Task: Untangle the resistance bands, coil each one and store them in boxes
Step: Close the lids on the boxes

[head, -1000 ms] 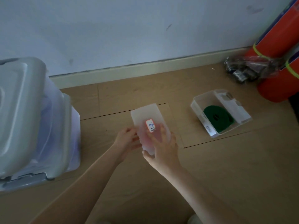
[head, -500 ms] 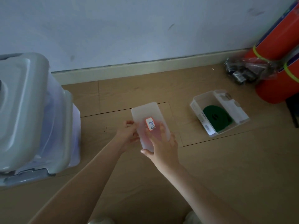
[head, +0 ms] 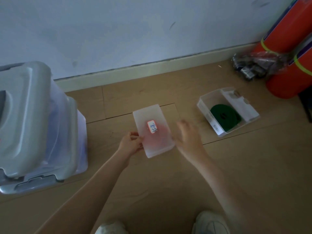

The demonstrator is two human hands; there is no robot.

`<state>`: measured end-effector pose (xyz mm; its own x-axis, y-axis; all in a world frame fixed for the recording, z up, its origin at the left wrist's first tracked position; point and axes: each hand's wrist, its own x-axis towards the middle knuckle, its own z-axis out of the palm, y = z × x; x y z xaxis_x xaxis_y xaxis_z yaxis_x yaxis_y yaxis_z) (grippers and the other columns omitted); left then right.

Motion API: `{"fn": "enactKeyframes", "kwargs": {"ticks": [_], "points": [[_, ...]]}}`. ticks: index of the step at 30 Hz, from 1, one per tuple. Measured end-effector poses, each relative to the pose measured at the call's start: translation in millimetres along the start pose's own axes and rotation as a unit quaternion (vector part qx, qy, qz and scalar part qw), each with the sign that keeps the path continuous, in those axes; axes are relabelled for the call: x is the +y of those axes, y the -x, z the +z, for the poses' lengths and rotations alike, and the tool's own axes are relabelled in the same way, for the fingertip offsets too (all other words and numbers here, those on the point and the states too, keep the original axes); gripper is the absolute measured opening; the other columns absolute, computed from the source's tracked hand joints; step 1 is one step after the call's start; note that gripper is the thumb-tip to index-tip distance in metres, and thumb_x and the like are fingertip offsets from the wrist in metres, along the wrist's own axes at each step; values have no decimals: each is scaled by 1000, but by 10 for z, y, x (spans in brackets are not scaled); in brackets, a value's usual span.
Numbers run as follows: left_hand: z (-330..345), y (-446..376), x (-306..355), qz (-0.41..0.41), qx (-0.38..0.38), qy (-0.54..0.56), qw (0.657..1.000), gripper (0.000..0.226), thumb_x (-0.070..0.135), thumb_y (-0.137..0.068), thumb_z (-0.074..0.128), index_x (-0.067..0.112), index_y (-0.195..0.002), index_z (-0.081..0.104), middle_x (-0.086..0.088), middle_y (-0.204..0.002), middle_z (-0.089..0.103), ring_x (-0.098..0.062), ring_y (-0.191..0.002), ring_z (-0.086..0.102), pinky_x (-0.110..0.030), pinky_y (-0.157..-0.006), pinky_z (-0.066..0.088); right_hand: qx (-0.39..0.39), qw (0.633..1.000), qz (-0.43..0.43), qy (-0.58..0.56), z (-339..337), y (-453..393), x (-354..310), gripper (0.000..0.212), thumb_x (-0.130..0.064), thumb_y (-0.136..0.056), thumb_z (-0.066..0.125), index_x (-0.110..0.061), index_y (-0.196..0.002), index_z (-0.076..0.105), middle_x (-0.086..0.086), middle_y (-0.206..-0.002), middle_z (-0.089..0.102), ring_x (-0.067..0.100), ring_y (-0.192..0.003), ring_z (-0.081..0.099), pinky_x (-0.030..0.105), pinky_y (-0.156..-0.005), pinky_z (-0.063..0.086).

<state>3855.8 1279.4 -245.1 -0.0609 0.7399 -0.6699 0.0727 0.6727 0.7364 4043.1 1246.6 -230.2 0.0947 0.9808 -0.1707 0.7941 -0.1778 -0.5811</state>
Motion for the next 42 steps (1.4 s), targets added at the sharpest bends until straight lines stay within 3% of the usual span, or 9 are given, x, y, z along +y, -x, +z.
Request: {"fn": "enactKeyframes", "kwargs": {"ticks": [2, 5, 9, 12, 17, 24, 33, 38, 42], "points": [[-39, -6, 31, 6, 25, -26, 999, 24, 9, -91, 55, 6, -114, 50, -7, -94, 61, -16, -74, 61, -24, -61, 54, 71, 990, 66, 107, -208, -103, 295, 47, -17, -88, 58, -4, -130, 43, 16, -133, 45, 33, -122, 42, 41, -100, 34], [-33, 17, 61, 56, 99, -189, 975, 39, 13, -90, 51, 6, -127, 42, -10, -114, 54, -27, -103, 54, -38, -83, 48, 55, 970, 155, 181, -357, -211, 642, 45, -16, -91, 56, -1, -131, 41, 19, -128, 47, 33, -114, 48, 41, -94, 43], [158, 110, 81, 272, 99, -487, 824, 63, 24, -90, 49, 23, -145, 19, -8, -150, 18, -30, -136, 20, -45, -107, 24, -28, 974, 111, 194, -227, -252, 722, 21, -3, -93, 45, -4, -108, 59, 11, -110, 63, 25, -99, 57, 34, -85, 48], [355, 78, 7, 323, 18, -627, 709, 58, 42, -94, 40, 38, -145, 13, 3, -156, -2, -28, -143, -4, -52, -112, 9, 67, 965, 81, 241, -240, -272, 757, 36, -10, -89, 56, -9, -125, 52, 12, -133, 48, 31, -124, 39, 42, -102, 34], [512, 7, -91, 315, -21, -683, 659, 56, 49, -93, 33, 36, -145, 16, -5, -156, -13, -36, -142, -12, -59, -110, -1, 14, 968, 136, 213, -372, -355, 887, 65, 2, -86, 55, -9, -143, 26, 17, -139, 39, 35, -124, 38, 40, -99, 37], [471, 33, -128, 319, -1, -671, 670, 55, 48, -93, 34, 38, -144, 17, -1, -157, -10, -33, -142, -11, -59, -110, -1, 10, 991, 52, 122, -44, -40, 582, 63, 13, -83, 51, -7, -141, 33, 12, -133, 47, 26, -118, 44, 30, -95, 40], [231, 196, -88, 282, 9, -662, 694, 56, 52, -95, 24, 34, -147, 15, -5, -158, -7, -31, -144, -7, -56, -113, 1, -120, 989, -91, -4, 330, 508, 99, 52, -11, -93, 51, -14, -142, 33, 5, -135, 45, 18, -122, 45, 24, -104, 36], [552, 543, -140, 358, -23, -526, 772, 45, 31, -96, 37, 14, -138, 36, -9, -148, 26, -23, -129, 29, -32, -106, 29, 66, 996, 56, 17, -249, 345, 657, 54, -25, -90, 57, -13, -138, 37, 3, -140, 41, 20, -133, 34, 32, -113, 23], [659, 642, -259, 249, -53, -475, 842, 49, 28, -96, 40, 11, -140, 29, -11, -144, 29, -25, -130, 29, -33, -106, 29, -55, 965, 244, -74, -264, 361, 953, 73, -36, -82, 69, -10, -140, 33, 12, -139, 41, 29, -128, 40, 47, -106, 36]]}}
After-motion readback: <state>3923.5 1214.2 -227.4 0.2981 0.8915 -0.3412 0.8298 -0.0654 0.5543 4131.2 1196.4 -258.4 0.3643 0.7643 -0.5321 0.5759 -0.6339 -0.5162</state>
